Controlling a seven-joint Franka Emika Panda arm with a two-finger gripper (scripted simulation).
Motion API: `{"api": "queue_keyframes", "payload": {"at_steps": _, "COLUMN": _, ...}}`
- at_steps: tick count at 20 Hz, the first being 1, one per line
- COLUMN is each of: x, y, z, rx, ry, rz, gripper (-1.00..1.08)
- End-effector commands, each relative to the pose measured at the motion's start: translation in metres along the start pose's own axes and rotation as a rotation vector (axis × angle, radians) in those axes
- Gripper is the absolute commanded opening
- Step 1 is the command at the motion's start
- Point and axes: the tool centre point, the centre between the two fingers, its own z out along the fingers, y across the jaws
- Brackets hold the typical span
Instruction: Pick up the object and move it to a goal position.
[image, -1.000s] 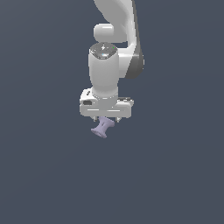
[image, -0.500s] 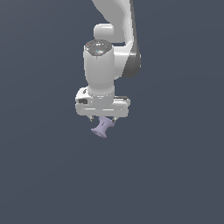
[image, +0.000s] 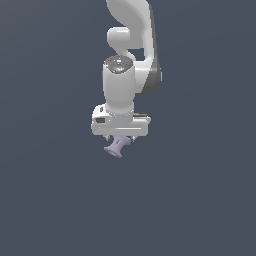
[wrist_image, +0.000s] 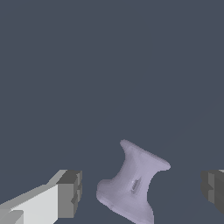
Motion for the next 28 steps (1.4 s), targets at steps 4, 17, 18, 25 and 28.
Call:
{"api": "queue_keyframes", "payload": {"at_steps": 4, "x": -0.012, "y": -0.009, "z": 0.027, "rx": -0.018, "ry": 0.014, "rz": -0.055, "gripper": 1.08}}
{"api": "queue_keyframes", "payload": {"at_steps": 17, "x": -0.061, "y": -0.023, "z": 0.094, "rx": -0.123, "ry": 0.077, "rz": -0.251, "gripper": 1.08}}
{"api": "queue_keyframes", "payload": {"at_steps": 18, "x": -0.065, "y": -0.023, "z": 0.097, "rx": -0.134, "ry": 0.083, "rz": -0.267, "gripper": 1.08}}
{"api": "queue_keyframes", "payload": {"at_steps": 25, "x": -0.087, "y": -0.019, "z": 0.111, "rx": -0.201, "ry": 0.120, "rz": -0.359, "gripper": 1.08}}
{"api": "queue_keyframes", "payload": {"at_steps": 28, "x": -0.093, "y": -0.018, "z": 0.113, "rx": -0.222, "ry": 0.131, "rz": -0.386, "gripper": 1.08}}
